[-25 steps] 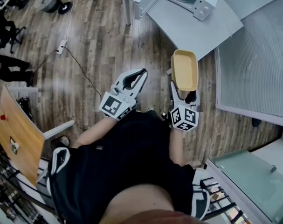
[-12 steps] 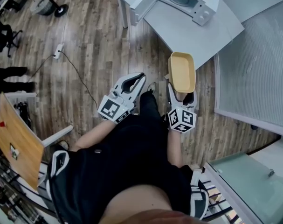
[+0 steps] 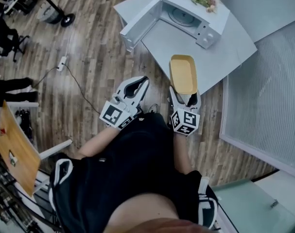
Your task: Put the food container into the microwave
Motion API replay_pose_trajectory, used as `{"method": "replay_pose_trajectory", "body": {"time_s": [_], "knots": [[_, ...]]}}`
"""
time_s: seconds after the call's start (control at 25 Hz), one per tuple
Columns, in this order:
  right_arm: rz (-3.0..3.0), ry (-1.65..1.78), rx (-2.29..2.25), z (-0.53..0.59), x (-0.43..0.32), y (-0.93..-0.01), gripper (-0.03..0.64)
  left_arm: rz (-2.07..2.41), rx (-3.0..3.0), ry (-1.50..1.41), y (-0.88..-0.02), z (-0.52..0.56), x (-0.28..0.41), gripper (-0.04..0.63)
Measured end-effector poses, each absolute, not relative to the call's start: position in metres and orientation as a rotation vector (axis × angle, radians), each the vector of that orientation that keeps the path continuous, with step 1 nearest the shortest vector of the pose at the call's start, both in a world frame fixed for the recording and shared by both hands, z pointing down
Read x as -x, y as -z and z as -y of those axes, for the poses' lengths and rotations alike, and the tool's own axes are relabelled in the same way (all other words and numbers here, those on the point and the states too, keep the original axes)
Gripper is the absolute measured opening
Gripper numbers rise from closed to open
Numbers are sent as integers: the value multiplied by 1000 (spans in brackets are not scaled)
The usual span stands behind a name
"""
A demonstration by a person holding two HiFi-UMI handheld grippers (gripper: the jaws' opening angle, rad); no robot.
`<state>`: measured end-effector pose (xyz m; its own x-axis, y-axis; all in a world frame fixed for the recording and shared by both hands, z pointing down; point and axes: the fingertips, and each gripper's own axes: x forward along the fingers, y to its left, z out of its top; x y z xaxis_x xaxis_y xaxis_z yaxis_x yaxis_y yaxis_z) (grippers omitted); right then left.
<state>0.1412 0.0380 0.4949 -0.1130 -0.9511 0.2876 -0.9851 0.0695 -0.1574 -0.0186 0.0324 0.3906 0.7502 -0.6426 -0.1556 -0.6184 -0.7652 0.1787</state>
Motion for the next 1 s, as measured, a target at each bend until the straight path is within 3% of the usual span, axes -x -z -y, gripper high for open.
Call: {"method": "replay_pose_trajectory", "body": {"time_s": [0.36, 1.0], "knots": [[2201, -517, -1944, 60, -185, -531, 487, 1042, -2815, 280, -397, 35, -34, 35], [2054, -585, -1939, 315, -207, -628, 488, 1025, -2791, 259, -431, 224, -57, 35]]}}
